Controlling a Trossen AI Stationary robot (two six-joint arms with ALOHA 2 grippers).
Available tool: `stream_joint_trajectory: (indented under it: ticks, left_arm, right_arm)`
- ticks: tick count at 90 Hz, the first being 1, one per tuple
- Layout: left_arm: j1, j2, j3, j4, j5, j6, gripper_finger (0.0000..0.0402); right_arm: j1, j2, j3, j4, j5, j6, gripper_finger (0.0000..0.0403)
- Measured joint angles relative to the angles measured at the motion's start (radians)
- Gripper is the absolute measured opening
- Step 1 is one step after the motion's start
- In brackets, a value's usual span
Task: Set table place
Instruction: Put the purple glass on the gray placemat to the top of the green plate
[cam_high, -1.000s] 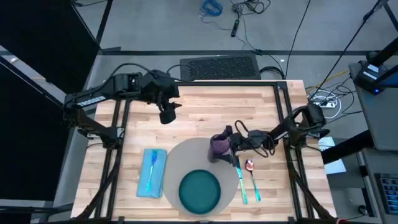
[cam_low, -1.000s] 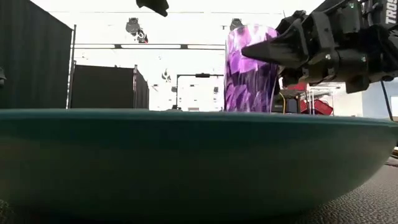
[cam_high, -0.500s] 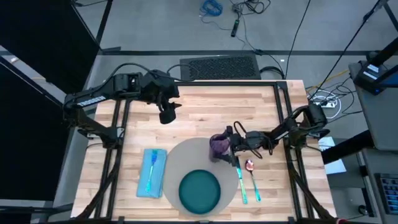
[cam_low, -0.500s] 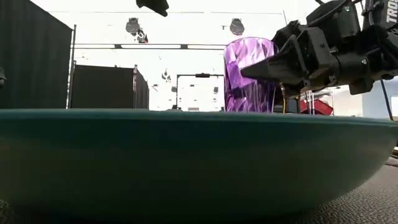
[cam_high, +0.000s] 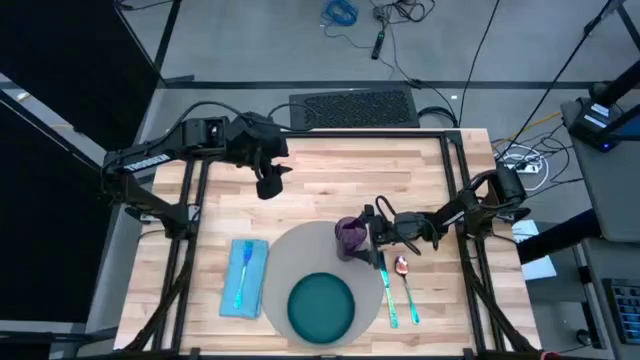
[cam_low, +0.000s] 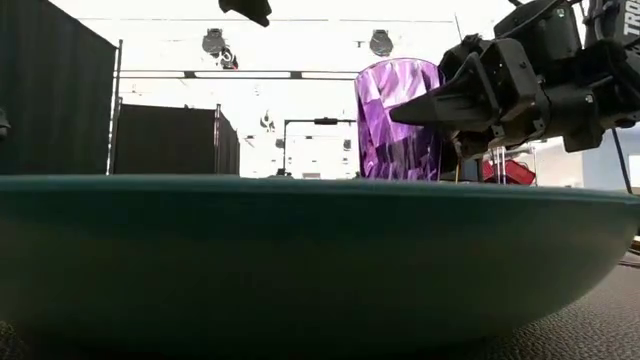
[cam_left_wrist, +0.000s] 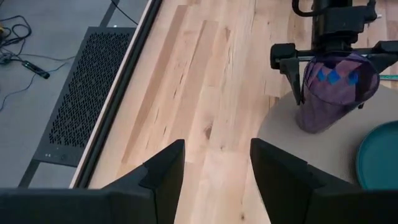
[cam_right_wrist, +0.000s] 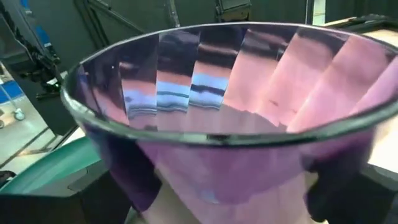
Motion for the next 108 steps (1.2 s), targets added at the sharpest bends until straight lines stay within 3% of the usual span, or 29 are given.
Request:
stream_joint_trajectory:
  ticks: [108]
  left_arm:
    - [0.0, 0.0, 0.0, 0.001, 0.0, 0.001, 0.0168]
  right_arm:
    - [0.001, 0.0, 0.0, 0.046, -0.014, 0.002, 0.0396]
